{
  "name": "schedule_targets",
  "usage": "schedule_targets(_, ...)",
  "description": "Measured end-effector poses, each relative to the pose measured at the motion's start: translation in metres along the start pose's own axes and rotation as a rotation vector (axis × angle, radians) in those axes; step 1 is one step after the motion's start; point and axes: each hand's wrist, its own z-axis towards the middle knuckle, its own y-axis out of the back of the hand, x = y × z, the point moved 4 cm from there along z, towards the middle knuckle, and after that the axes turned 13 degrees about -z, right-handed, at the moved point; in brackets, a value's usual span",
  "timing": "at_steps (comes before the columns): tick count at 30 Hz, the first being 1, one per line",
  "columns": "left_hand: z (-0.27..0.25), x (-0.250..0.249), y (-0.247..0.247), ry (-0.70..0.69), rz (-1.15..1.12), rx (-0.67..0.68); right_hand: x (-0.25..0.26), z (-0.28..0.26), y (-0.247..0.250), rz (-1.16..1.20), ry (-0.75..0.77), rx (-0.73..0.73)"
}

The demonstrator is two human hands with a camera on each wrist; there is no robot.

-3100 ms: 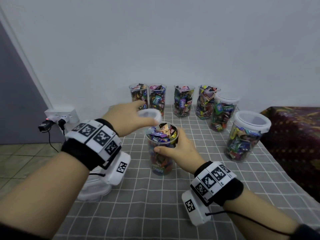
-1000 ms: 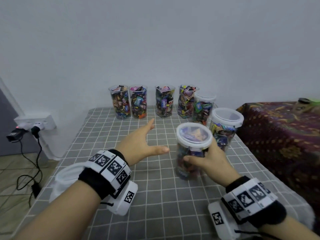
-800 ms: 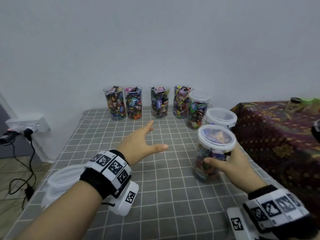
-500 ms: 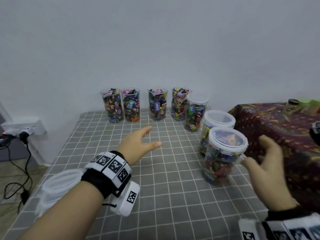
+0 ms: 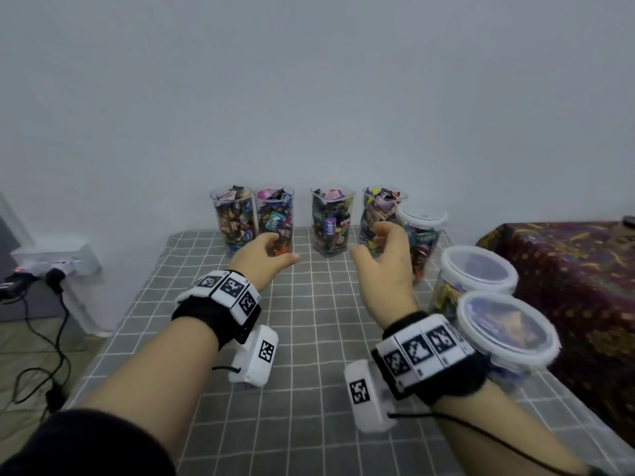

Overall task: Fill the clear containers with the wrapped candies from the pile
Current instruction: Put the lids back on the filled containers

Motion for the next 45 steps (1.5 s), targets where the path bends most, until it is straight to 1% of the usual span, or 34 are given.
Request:
schedule_targets(3, 0.028, 0.002, -0.003, 0.024, -0.03, 0.01, -0.02, 0.038, -0.028, -0.012, -0.146, -0.036)
schedule_targets(5, 0.045, 0.002, -0.009, 0.025, -0.06, 0.014, -0.036, 0.06, -0.043, 0.012, -0.214, -0.076)
schedule_targets(8, 0.076, 0.005, -0.024, 0.037, -0.097, 0.032, -0.059, 0.087, -0.063, 0.007, -0.311, -0.077)
schedule_targets(13, 0.12, 0.016, -0.056, 0.081, -0.195, 0.086, -0.088, 0.112, -0.085, 0.016, -0.472, -0.123)
schedule_targets(15, 0.134, 0.019, -0.067, 0.084, -0.226, 0.072, -0.095, 0.12, -0.091, -0.003, -0.515, -0.169)
schedule_targets(18, 0.151, 0.021, -0.079, 0.081, -0.254, 0.039, -0.102, 0.133, -0.097, -0.048, -0.533, -0.203)
schedule_targets(22, 0.167, 0.021, -0.091, 0.082, -0.285, 0.019, -0.111, 0.15, -0.095, -0.039, -0.511, -0.245)
schedule_targets(27, 0.175, 0.025, -0.097, 0.08, -0.296, -0.008, -0.118, 0.153, -0.098, -0.075, -0.51, -0.277)
schedule_targets(30, 0.17, 0.026, -0.098, 0.064, -0.255, -0.04, -0.117, 0.152, -0.096, -0.13, -0.503, -0.271)
schedule_targets(33, 0.162, 0.022, -0.091, 0.029, -0.131, -0.113, -0.113, 0.15, -0.097, -0.196, -0.501, -0.237)
schedule_targets(36, 0.152, 0.018, -0.083, 0.01, -0.009, -0.149, -0.111, 0.149, -0.102, -0.241, -0.507, -0.218)
schedule_targets(39, 0.139, 0.021, -0.076, -0.001, 0.037, -0.147, -0.107, 0.145, -0.105, -0.259, -0.512, -0.19)
schedule_targets(45, 0.111, 0.028, -0.057, 0.016, 0.084, -0.113, -0.092, 0.117, -0.099, -0.342, -0.455, -0.151)
